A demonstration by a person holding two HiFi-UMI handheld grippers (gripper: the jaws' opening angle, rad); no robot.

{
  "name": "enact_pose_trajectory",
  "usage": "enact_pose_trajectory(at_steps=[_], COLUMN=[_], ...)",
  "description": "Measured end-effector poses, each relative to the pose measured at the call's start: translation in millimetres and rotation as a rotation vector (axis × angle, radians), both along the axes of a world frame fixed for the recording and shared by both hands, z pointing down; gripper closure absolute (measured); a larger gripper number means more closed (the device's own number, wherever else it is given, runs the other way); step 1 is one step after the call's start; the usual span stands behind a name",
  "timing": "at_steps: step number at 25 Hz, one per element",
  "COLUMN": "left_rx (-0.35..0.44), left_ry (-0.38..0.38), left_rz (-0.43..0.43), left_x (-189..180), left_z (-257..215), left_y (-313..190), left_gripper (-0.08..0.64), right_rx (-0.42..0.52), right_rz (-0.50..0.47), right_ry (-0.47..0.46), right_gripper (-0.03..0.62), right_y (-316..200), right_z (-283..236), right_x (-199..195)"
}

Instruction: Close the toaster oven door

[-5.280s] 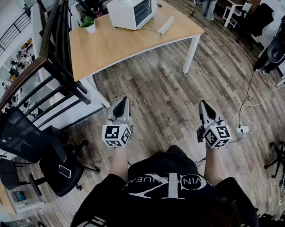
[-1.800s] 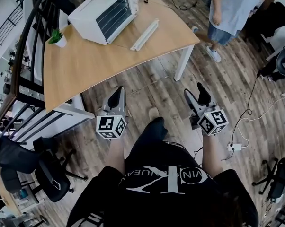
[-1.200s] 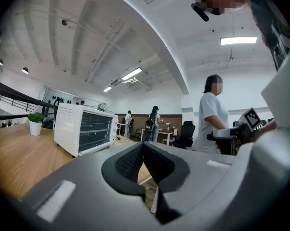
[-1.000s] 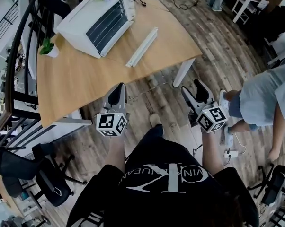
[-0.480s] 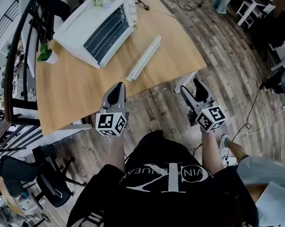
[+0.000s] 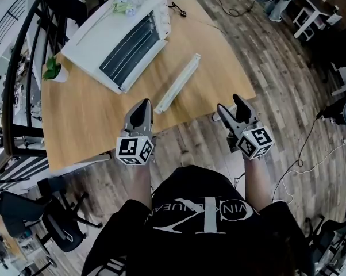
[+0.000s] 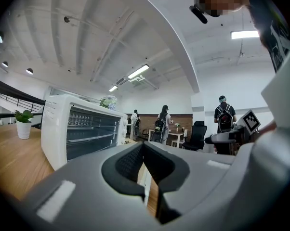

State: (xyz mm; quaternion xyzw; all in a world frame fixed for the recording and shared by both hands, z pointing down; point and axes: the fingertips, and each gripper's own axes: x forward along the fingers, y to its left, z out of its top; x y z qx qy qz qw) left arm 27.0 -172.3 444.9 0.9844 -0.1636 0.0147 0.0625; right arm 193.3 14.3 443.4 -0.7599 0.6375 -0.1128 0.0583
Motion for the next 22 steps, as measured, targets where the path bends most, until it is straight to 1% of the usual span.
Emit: enact_pose_trajectory(at_steps=[10, 14, 17, 22], left_rx=[-0.015, -0.014, -0.011, -0.021], left_ry=[-0.003, -0.007, -0.007, -0.012], left_rz=[-0.060, -0.097, -0.150, -0.256], left_x=[4, 6, 9, 17], left_z=[3, 3, 3, 5], left_y=[-13, -18, -27, -39], left_gripper=[0.549, 0.549, 0.549, 0.549], right_rx=[-0.039, -0.045, -0.061, -0.114], right_rz=[-0.061, -0.100, -0.155, -0.282], right_ry=[0.007, 0.008, 0.012, 0.040], right_gripper=[0.322, 0.322, 0.322, 0.322], right_y=[-29, -47, -65, -98], right_z=[8, 11, 17, 28], right_x=[17, 32, 43, 59])
